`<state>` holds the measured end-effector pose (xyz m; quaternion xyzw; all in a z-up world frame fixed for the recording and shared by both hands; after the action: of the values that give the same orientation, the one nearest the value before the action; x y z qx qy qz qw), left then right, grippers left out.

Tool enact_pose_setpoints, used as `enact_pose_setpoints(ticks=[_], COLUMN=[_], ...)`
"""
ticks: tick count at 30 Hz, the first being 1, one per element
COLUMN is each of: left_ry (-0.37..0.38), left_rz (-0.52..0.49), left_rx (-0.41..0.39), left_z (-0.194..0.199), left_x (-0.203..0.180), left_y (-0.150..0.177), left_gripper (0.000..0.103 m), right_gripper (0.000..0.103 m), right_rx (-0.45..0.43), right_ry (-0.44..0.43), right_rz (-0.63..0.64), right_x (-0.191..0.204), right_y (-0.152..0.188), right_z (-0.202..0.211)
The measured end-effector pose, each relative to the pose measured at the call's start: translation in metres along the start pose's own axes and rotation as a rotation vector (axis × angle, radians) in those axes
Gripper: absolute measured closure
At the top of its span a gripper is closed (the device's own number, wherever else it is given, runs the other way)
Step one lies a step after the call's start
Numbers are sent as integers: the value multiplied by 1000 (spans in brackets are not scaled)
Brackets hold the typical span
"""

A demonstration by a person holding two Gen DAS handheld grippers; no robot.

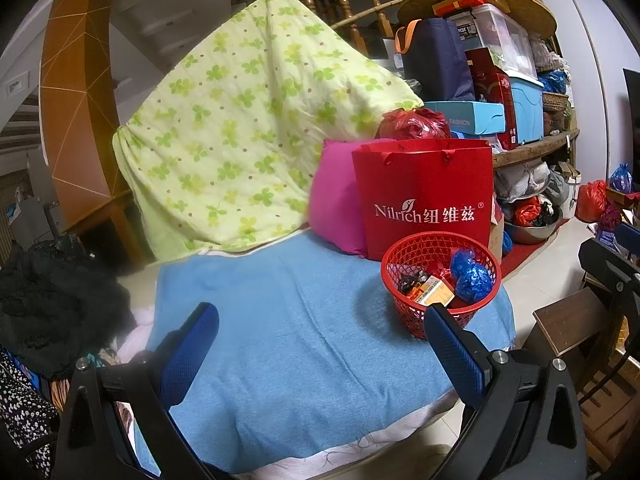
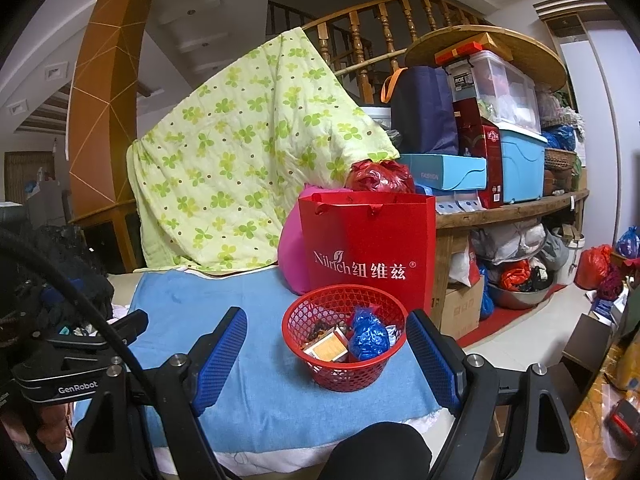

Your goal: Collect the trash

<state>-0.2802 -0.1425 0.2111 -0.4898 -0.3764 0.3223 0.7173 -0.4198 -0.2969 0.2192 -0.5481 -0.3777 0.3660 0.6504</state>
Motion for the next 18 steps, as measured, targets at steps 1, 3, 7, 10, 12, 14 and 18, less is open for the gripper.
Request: enact_pose_setpoints(ticks=[1,3,7,10,12,14,18], left_ry=[0,1,6,8,9,11,12], left_rz=[0,-3,-8,-8,-11,-11,-9], left_rx=[1,3,9,10,9,10,12], left_z=[0,-1,-4,-4,-4,-4,-4], left_x=[0,-1,-4,-5,-5,-6,-5], left_y=[-1,0,1,1,1,2,3], left_gripper=[1,1,1,1,1,1,1], right_gripper=[19,19,19,19,19,19,19], right_rx=[0,0,5,10,10,9,9], right_ry=[-1,1,4,7,8,7,7], right_rz=[-1,1,-5,-12,-15,-13,-14], right_x=[0,0,-4,-7,-8,-9,-10], right_y=[0,0,2,3,4,4,4], right_z=[0,0,-2,-3,-3,-4,-4])
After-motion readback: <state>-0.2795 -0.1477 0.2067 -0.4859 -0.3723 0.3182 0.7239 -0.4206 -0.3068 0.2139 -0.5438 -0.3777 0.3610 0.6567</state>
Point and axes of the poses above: each gripper's, at about its wrist camera, not at the fingertips, and z roughly against the way its jaws point, x to its left, y to its underside, the point moved 4 cm from there along -z, roughly the way its jaws point, and after that the axes turned 11 degrees about -x, right-handed, at the moved point
